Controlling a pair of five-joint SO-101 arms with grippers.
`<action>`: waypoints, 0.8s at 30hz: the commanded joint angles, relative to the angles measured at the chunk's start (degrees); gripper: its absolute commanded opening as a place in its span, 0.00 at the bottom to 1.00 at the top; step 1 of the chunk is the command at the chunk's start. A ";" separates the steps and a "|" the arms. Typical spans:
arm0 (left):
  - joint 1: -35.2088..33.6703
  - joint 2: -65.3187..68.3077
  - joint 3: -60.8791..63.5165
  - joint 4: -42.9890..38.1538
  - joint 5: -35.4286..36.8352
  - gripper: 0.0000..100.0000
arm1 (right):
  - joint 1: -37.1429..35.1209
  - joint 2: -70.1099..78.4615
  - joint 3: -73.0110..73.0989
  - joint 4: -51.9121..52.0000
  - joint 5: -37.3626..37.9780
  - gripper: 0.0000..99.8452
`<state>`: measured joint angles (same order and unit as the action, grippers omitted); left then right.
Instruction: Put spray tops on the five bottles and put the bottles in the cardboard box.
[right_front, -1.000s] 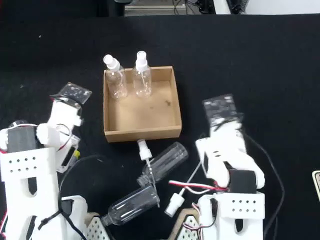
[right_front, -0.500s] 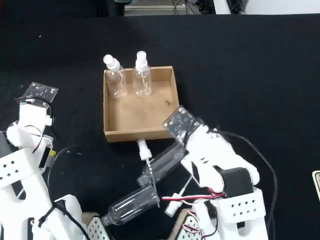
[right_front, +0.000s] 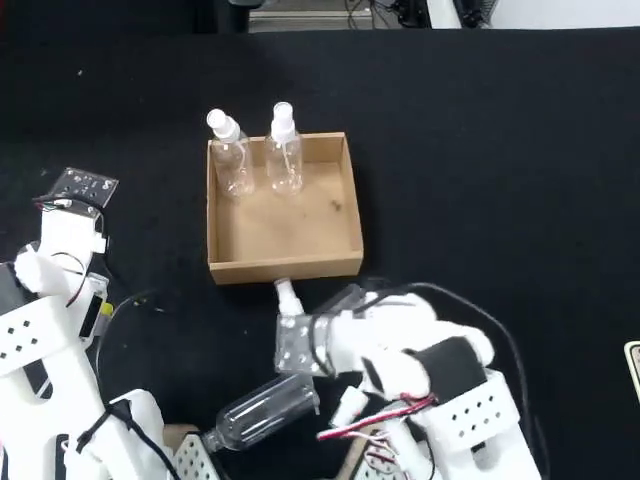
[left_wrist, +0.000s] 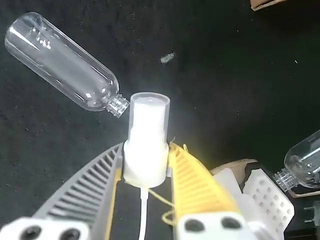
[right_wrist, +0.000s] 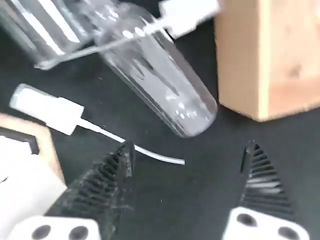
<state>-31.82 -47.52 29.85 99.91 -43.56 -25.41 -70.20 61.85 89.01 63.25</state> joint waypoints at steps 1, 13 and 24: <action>-0.84 0.26 -0.48 0.53 -0.53 0.03 | -2.81 7.69 -0.57 -0.70 1.23 0.31; -2.59 0.26 -0.48 0.70 -0.79 0.03 | -2.90 21.23 -9.89 -0.35 11.34 0.40; -4.35 0.26 -0.48 0.62 -0.88 0.03 | -9.67 21.58 -4.35 -6.24 8.18 0.35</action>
<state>-35.52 -47.52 29.85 99.91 -44.00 -31.65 -49.27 57.45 85.49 73.45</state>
